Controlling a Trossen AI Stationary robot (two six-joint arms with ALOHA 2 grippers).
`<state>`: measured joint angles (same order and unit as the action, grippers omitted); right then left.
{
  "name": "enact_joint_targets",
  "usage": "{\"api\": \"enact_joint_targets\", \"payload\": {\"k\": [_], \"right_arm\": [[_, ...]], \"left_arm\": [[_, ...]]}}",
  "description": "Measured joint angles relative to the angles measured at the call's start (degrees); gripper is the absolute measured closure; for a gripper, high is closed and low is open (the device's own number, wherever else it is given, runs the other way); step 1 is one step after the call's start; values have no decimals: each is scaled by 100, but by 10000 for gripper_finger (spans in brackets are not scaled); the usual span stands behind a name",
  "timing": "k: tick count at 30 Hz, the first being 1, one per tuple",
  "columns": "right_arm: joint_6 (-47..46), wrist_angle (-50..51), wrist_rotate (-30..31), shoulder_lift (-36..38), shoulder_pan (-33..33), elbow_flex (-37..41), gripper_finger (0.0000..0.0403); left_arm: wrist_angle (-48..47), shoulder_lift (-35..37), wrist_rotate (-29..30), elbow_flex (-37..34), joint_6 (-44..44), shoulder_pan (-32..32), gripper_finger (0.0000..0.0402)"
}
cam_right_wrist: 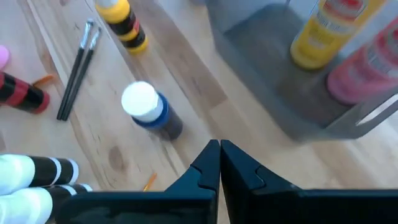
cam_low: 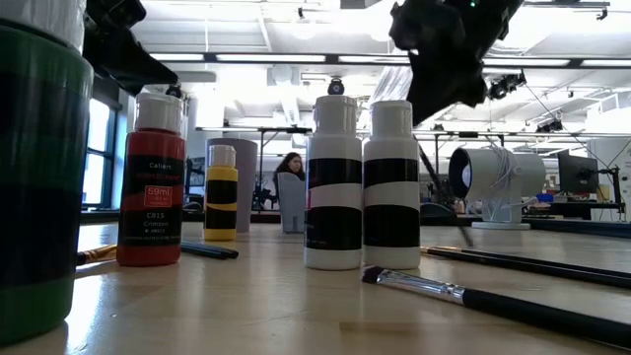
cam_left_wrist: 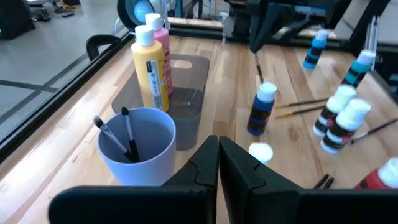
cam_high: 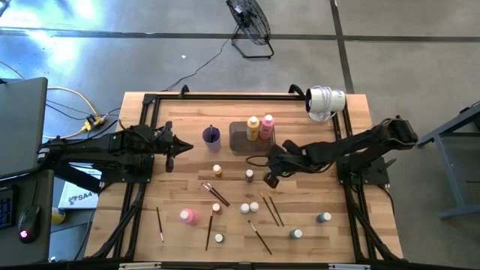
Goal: Pick & Place Paint Supplies
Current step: Put the gold paint brush into the purple cup
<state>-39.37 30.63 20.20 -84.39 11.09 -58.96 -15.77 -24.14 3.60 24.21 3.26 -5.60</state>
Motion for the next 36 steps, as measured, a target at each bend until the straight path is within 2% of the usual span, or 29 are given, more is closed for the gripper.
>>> {"api": "enact_joint_targets", "payload": {"k": [10, 19, 22, 25, 30, 36], "right_arm": [[588, -74, 213, 252, -164, 0, 400], [1174, -424, 228, 294, -400, -2, 400], [1341, -541, 219, 321, -451, -2, 400], [1409, -625, 183, 340, -490, -4, 400], [1358, -520, -118, 340, -473, -4, 400], [680, 91, -908, 338, -391, -4, 400]], "left_arm": [[1351, -444, 0, 3, 174, 1, 394], [2378, -1625, -174, 4, 1, 0, 388], [2845, -2127, -323, 4, 3, 1, 362], [3215, -2536, -348, 19, 3, 2, 319], [3572, -2851, -348, 103, -1, 0, 257], [3571, -2818, -351, 146, 1, 0, 238]]}}
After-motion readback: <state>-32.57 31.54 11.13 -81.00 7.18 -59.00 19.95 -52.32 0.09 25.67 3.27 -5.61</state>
